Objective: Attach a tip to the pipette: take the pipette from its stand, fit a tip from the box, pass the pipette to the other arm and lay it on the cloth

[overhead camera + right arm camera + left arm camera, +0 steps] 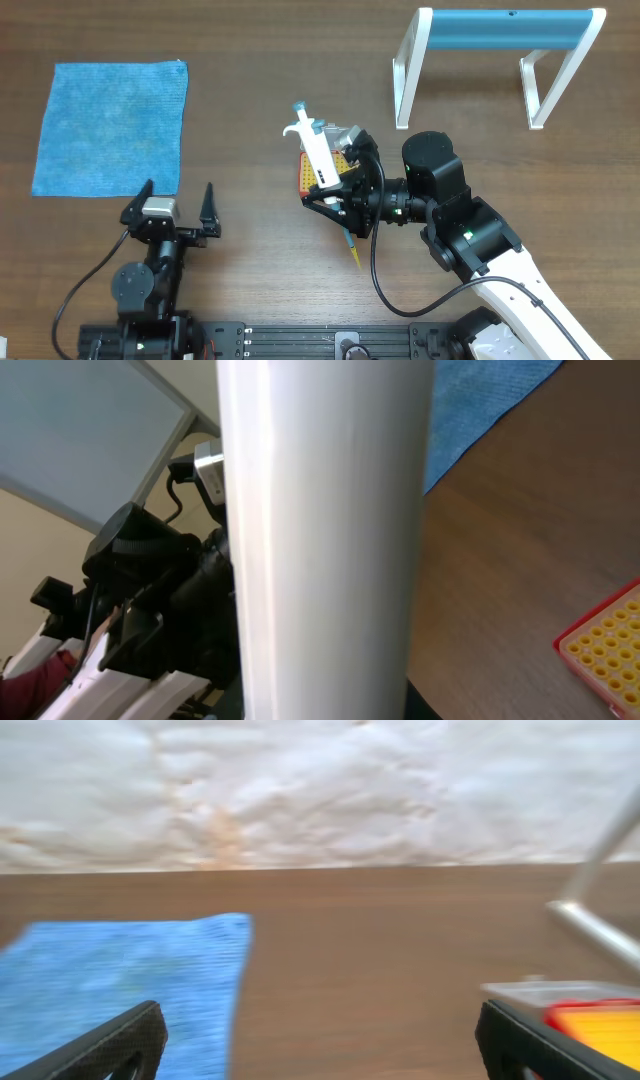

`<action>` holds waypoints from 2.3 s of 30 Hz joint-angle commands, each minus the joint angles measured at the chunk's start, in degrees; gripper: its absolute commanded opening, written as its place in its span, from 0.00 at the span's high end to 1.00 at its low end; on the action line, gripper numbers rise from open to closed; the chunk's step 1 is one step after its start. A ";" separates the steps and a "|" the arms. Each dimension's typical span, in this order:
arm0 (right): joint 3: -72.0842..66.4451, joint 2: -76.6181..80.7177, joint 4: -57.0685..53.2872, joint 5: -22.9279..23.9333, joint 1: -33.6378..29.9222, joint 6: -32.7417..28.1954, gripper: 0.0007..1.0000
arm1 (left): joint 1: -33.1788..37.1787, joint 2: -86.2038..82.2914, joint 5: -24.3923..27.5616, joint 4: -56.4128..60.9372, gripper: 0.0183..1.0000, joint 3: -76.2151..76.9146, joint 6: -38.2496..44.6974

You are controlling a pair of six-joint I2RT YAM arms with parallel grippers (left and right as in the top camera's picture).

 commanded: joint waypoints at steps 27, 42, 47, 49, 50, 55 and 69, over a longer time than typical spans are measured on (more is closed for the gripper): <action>0.17 -0.15 0.68 -8.44 0.35 5.22 0.92 | -18.27 70.12 54.05 72.04 0.00 27.87 -67.32; 0.17 -0.15 0.68 -8.85 0.35 5.40 0.92 | -24.96 71.78 39.50 72.04 0.99 28.35 -65.00; 0.17 -0.15 0.63 -8.85 0.35 5.42 0.45 | -25.27 71.76 38.62 72.02 0.99 28.35 -64.94; 0.17 -0.15 -2.60 -7.23 -0.50 4.66 0.14 | -25.22 71.76 35.87 64.19 0.99 28.35 -64.94; 0.17 -0.15 -4.35 -6.73 -1.31 3.72 0.14 | -25.22 71.76 34.64 59.74 0.99 28.35 -64.72; 0.20 -0.66 -10.40 -20.63 -15.93 -4.70 0.14 | -25.22 71.76 19.32 37.57 0.99 28.35 -61.33; 0.17 -0.63 -19.30 1.44 -40.48 -14.64 0.14 | 19.87 103.19 3.85 -71.76 0.99 111.14 2.69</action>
